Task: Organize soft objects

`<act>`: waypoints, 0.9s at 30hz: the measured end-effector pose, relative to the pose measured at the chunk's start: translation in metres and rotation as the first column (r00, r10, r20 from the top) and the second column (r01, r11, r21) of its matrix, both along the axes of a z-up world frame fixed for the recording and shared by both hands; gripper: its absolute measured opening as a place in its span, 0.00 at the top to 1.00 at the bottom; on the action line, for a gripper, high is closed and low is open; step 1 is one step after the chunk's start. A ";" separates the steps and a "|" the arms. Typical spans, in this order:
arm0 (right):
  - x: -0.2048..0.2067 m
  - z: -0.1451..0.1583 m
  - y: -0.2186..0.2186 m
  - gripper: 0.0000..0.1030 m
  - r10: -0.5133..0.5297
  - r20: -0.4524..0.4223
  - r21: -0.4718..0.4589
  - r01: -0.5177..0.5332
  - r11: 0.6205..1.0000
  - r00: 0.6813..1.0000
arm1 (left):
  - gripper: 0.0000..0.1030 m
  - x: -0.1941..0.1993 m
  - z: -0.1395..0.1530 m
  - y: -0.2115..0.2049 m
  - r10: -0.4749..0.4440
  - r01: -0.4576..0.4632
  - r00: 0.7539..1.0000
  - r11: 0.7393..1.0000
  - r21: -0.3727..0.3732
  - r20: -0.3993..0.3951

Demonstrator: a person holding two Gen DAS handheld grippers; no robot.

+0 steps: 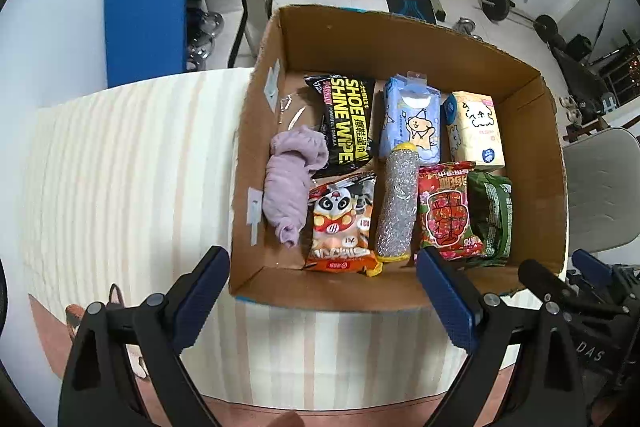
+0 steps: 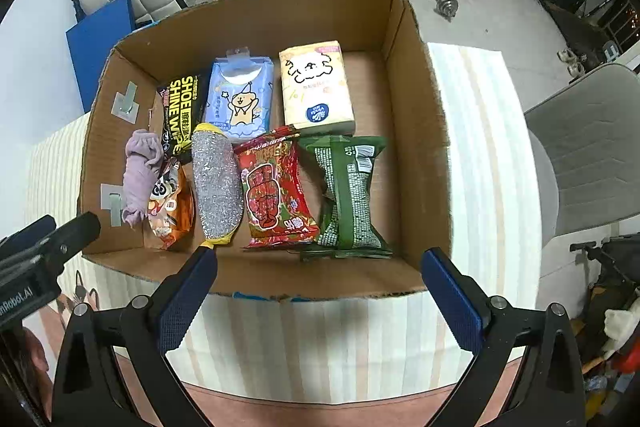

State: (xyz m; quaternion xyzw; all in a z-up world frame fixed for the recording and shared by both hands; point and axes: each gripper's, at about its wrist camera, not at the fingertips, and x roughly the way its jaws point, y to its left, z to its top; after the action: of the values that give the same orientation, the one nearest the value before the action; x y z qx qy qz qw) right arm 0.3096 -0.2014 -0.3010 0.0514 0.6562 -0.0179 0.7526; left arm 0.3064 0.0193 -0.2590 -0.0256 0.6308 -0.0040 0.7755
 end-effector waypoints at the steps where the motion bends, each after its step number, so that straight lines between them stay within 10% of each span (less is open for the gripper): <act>1: -0.002 0.002 0.001 0.00 0.002 0.008 -0.005 -0.002 1.000 1.000 | 0.07 -0.003 0.003 0.000 0.003 -0.003 1.000 1.000 0.007 0.013; 16: -0.093 0.135 -0.005 0.00 0.052 0.221 -0.038 -0.044 0.998 0.974 | 0.07 -0.100 0.133 -0.021 -0.033 0.022 0.964 0.999 0.044 0.263; 27: -0.191 0.233 -0.018 0.00 0.021 0.353 -0.007 -0.020 1.000 0.936 | 0.07 -0.180 0.195 -0.025 -0.028 0.022 0.951 1.000 0.021 0.309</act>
State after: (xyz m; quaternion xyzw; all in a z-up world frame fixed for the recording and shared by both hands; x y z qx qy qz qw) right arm 0.1191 -0.2194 -0.0681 0.0456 0.5112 -0.0017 0.8583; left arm 0.1267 -0.0058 -0.0644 -0.0102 0.5022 -0.0124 0.8646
